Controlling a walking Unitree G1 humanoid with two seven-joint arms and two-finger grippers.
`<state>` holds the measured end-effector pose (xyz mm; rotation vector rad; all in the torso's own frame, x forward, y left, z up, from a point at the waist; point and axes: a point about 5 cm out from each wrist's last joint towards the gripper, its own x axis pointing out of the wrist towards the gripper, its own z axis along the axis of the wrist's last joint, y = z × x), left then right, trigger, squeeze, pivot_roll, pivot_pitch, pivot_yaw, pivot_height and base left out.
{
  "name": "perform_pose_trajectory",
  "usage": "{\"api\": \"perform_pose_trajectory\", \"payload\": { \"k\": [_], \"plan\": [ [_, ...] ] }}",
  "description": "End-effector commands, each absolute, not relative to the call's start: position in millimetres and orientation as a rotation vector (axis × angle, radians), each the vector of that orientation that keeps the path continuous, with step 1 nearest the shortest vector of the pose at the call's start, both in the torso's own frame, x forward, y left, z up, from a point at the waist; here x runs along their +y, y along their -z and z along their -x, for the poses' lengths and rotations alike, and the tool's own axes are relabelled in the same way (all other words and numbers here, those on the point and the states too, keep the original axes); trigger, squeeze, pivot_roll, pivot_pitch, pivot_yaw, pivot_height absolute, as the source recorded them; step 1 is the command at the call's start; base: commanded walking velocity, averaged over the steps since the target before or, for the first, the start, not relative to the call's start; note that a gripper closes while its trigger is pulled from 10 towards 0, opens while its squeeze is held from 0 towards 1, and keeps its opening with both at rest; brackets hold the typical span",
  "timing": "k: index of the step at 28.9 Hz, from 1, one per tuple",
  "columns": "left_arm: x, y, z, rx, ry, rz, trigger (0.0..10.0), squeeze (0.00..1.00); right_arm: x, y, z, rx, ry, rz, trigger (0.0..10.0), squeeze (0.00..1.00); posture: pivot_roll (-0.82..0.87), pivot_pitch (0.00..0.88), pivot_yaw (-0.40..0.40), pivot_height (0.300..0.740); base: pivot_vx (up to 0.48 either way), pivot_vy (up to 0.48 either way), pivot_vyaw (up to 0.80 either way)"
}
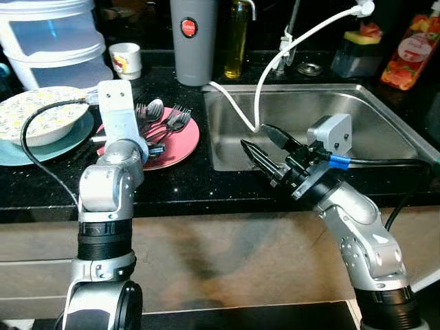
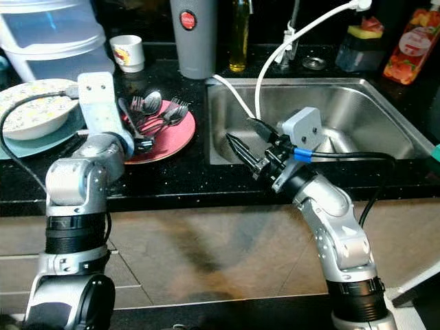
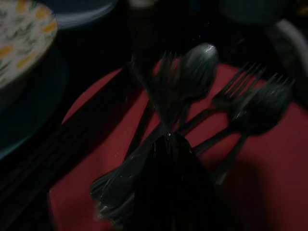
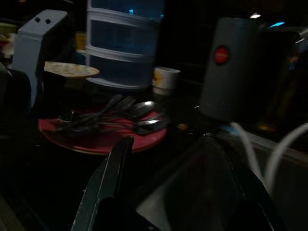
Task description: Kitchen organization
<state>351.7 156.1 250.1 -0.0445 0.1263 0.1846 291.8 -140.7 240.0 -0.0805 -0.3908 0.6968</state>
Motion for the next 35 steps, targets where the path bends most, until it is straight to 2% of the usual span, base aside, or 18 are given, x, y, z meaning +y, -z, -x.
{"api": "perform_pose_trajectory", "payload": {
  "k": [1, 3, 4, 35],
  "plan": [
    [157.6, -253.3, -353.9, 0.095, -0.186, 0.007, 0.0, 0.0, -143.8, -243.8, -292.9, -0.41, -0.682, 0.07, 10.0, 0.0, 0.08, 0.0, -0.014, 0.74, 0.0, 0.0, 0.0],
    [157.6, -253.3, -353.9, 0.095, -0.186, 0.007, 0.0, 0.0, -143.8, -243.8, -292.9, -0.41, -0.682, 0.07, 10.0, 0.0, 0.08, 0.0, -0.014, 0.74, 0.0, 0.0, 0.0],
    [157.4, -254.4, -354.5, 0.091, -0.189, 0.0, 10.0, 0.0, -143.6, -243.7, -293.0, -0.41, -0.683, 0.07, 10.0, 0.0, 0.08, 0.0, -0.011, 0.74, 0.0, 0.0, 0.0],
    [158.5, -262.0, -364.1, 0.024, -0.12, -0.096, 10.0, 0.0, -147.3, -243.7, -288.0, -0.428, -0.628, 0.049, 10.0, 0.0, 0.06, 0.006, 0.016, 0.74, 0.0, 0.0, 0.0]
  ]
}}
